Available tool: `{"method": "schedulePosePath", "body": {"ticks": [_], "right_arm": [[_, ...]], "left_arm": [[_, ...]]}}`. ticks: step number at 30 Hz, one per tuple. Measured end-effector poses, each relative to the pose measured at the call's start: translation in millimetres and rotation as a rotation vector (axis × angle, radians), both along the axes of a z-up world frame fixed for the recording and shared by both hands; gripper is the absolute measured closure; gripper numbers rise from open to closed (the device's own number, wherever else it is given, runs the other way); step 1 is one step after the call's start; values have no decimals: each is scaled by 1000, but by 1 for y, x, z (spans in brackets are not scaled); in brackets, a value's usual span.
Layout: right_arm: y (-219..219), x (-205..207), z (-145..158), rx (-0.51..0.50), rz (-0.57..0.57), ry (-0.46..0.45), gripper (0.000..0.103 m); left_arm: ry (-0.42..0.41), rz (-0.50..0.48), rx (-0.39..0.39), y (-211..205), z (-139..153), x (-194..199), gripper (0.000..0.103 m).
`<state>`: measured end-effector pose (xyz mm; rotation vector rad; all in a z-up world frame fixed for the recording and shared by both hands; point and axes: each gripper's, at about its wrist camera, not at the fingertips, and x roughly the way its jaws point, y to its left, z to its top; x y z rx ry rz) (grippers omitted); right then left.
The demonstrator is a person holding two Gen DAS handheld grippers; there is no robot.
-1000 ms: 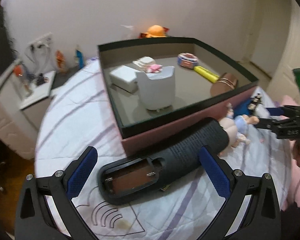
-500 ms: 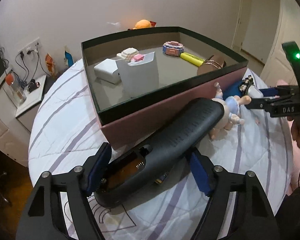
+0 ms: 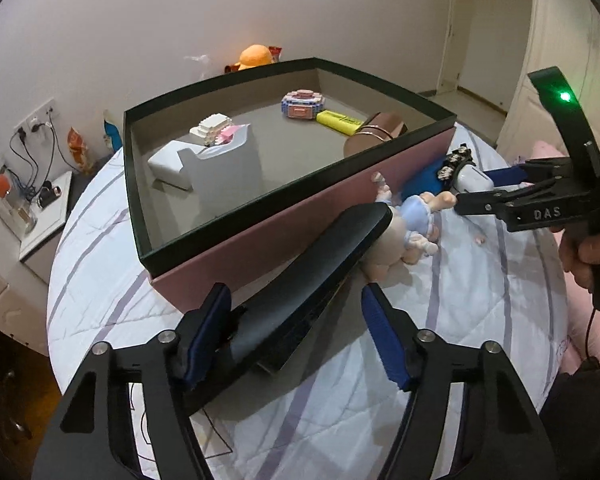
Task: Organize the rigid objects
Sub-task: 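Grasp the black TV remote with the left tool while the right tool grasps the white earbuds case, then carry the remote and earbuds case into the box and open both tools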
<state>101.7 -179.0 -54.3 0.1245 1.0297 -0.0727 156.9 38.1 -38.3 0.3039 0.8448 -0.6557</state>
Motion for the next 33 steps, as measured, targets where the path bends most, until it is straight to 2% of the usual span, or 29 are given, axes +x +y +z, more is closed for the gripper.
{"method": "schedulePosePath", "body": {"ticks": [2, 4, 9, 14, 16, 25, 28, 33], "right_arm": [[0, 0, 0, 1, 2, -1, 25], [-1, 0, 0, 5, 3, -1, 25], [-2, -1, 0, 12, 2, -6, 26], [-6, -3, 1, 12, -4, -10, 51], [-7, -2, 1, 1, 2, -6, 58], [-3, -5, 2, -18, 28, -10, 58], [-3, -5, 1, -20, 31, -10, 58], [-3, -4, 1, -20, 37, -13, 58]], "left_arm": [[22, 8, -27, 1, 3, 4, 49], [25, 13, -28, 0, 4, 5, 55], [13, 23, -7, -4, 3, 5, 57], [1, 47, -10, -4, 4, -1, 62], [5, 58, -19, -2, 5, -3, 65], [20, 29, -29, -11, 14, -20, 70], [5, 37, 1, -18, 11, -16, 70], [46, 59, -44, -18, 11, -5, 71]]}}
